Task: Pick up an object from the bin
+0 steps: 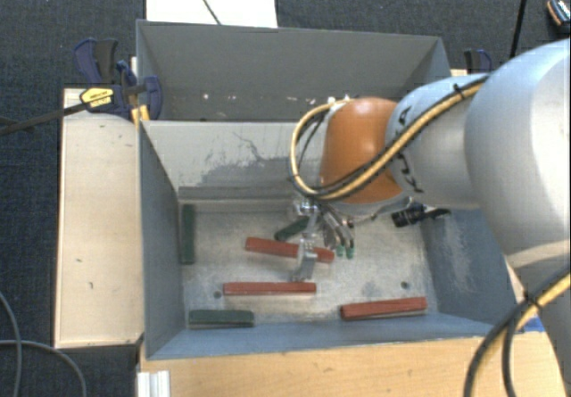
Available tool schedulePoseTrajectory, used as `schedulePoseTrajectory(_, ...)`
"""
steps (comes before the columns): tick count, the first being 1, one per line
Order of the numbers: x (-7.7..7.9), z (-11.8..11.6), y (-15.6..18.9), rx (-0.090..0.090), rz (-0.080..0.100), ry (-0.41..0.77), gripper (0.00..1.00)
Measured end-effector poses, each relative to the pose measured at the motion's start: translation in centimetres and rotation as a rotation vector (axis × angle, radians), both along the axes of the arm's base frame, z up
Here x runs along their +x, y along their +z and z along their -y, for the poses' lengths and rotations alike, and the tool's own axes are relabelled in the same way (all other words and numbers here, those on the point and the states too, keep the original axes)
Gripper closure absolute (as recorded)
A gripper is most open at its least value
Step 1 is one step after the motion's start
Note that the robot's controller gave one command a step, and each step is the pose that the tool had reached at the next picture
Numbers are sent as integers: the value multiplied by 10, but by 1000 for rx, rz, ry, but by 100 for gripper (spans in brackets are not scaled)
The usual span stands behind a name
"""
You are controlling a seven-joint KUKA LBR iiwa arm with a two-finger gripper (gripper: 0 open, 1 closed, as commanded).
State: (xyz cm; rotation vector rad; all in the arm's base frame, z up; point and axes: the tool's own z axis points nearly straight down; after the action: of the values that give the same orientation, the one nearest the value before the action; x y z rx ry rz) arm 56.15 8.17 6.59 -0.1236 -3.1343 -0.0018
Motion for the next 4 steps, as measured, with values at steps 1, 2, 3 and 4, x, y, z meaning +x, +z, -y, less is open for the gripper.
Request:
schedulePoseTrajectory(1, -8, -8, 36, 0, 11, 46, 0)
schedulePoseTrajectory(2, -6, -1, 47, 0, 13, 86, 0)
schedulePoseTrajectory(3, 3, 3, 4, -1, 4, 259, 0)
schedulePoseTrajectory(4, 4, 3, 4, 0, 6, 256, 0)
